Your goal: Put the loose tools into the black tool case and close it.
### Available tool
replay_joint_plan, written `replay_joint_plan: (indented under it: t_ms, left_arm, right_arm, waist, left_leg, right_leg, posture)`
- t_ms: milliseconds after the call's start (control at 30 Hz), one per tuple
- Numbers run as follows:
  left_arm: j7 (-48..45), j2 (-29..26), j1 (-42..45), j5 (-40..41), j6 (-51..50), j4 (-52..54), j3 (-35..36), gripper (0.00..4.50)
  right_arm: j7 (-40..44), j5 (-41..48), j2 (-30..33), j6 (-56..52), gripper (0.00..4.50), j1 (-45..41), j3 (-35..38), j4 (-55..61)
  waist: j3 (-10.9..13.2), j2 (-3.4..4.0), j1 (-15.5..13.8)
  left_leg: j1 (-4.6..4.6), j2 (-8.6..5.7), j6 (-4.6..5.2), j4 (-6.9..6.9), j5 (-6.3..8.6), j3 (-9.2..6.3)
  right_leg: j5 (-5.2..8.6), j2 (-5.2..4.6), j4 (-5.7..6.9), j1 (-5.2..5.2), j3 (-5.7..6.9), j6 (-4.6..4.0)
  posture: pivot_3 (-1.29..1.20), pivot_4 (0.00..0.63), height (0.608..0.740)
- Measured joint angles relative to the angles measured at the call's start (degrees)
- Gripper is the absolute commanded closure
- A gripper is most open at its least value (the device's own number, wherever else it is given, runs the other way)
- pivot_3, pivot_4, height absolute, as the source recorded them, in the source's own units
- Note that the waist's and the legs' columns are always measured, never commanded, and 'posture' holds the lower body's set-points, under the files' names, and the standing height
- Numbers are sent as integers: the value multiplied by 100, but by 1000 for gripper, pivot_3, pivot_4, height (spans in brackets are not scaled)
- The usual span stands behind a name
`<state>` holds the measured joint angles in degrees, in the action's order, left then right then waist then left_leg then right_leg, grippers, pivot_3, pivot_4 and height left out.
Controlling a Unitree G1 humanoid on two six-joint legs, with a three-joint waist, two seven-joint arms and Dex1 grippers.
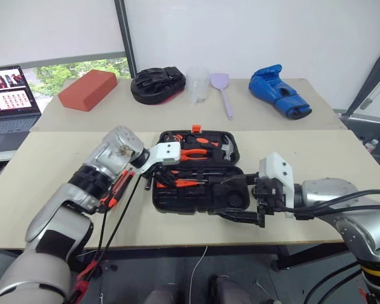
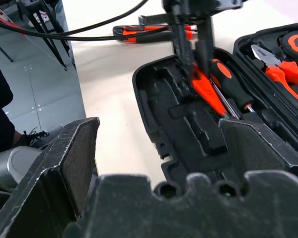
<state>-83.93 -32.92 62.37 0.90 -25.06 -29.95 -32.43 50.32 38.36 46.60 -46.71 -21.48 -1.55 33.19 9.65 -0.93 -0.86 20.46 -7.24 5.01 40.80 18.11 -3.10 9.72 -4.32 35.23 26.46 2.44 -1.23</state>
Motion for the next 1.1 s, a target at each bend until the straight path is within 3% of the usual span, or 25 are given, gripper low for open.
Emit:
replay_joint_plan:
  t_ms: [400, 467, 667, 867, 1000, 1100]
  left_arm:
    - [-398, 25, 21, -397, 116, -28, 1, 4094]
    - [-450, 25, 21, -431, 112, -28, 6, 3092]
    - [-767, -52, 16, -290, -339, 107, 7, 1012]
    - [-789, -279, 18, 360, -862, 352, 499, 1012]
    - [-392, -238, -88, 616, -870, 330, 1190, 2086]
    - [196, 90, -447, 846, -846, 191, 1788, 3298]
  right_arm:
    - [-219, -115, -163, 35, 0, -7, 0, -23]
    - [-225, -123, -206, 44, 0, -8, -1, -33]
    - [-232, -222, -269, 118, 0, -18, -19, -116]
    - [-210, -233, -289, 139, 0, -43, -30, -128]
    - [-206, -232, -288, 140, 0, -34, -30, -128]
    - [-206, -235, -288, 149, 0, -22, -30, -128]
  waist:
    - [0, 0, 12]
    - [0, 0, 17]
    - [0, 0, 17]
    - [0, 0, 17]
    - [0, 0, 7]
    - [-1, 2, 2]
  left_leg:
    - [1, 0, 2, 0, 1, 0]
    - [0, 0, 2, 0, 1, 1]
    - [30, -2, 2, 16, 1, 1]
    - [69, -4, 2, 52, 1, 1]
    - [68, -4, 2, 65, 1, 1]
    - [66, -5, 2, 74, 1, 1]
  right_leg:
    - [-1, 1, 0, 5, -1, 0]
    - [0, 1, 1, 5, -2, 0]
    - [-1, 2, 16, 32, -2, 0]
    - [-1, 0, 60, 76, -3, -2]
    - [-1, 0, 62, 72, -4, -3]
    - [-1, 0, 67, 67, -5, -2]
  posture:
    - [0, 150, 740]
    - [0, 150, 740]
    - [0, 150, 740]
    - [0, 150, 740]
    - [0, 150, 740]
    - [0, 150, 740]
